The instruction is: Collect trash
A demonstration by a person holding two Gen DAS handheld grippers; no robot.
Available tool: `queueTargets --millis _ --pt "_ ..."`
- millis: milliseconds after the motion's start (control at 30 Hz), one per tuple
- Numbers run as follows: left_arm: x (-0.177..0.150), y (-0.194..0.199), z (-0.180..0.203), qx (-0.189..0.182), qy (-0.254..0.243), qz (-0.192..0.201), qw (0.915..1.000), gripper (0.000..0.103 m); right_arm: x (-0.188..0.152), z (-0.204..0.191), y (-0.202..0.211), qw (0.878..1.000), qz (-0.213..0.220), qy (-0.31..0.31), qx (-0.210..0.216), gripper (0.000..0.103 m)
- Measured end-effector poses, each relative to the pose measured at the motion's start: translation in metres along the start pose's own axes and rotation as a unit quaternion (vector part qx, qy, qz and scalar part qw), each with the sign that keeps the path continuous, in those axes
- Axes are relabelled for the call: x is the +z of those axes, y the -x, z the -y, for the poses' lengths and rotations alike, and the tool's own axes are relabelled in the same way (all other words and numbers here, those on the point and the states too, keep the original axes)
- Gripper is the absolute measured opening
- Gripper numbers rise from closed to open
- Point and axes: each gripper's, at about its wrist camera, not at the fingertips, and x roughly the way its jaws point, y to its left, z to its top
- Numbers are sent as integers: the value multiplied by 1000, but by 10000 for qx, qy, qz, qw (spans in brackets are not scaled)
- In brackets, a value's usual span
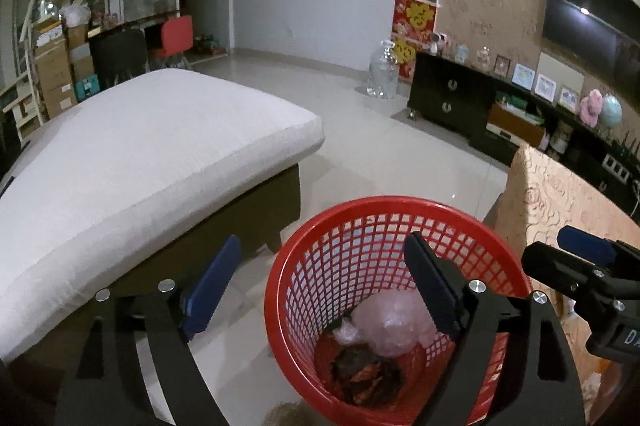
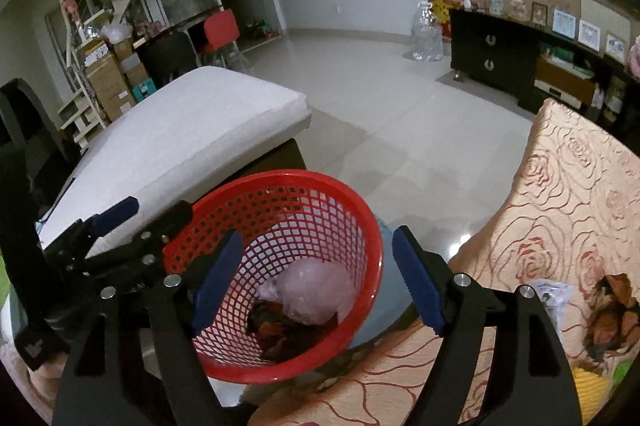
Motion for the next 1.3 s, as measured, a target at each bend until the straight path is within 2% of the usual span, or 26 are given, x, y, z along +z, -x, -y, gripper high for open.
queueTargets --millis 233,467,733,1033,1300 --pt "4 13 2 -58 -17 198 9998 82 -1 8 20 9996 185 42 -220 74" --pt "8 25 10 -290 -34 310 9991 82 -3 29 55 9976 438 -87 -537 75" --pt "6 38 28 -567 -109 389 9976 82 -18 71 111 9896 741 -349 -1184 78" --pt "1 41 56 -828 -267 327 9957 82 -69 134 170 9731 840 -1061 -1864 78" --pt "-9 48 95 -1062 -649 324 9917 82 -112 179 213 9546 895 -1605 -2343 78"
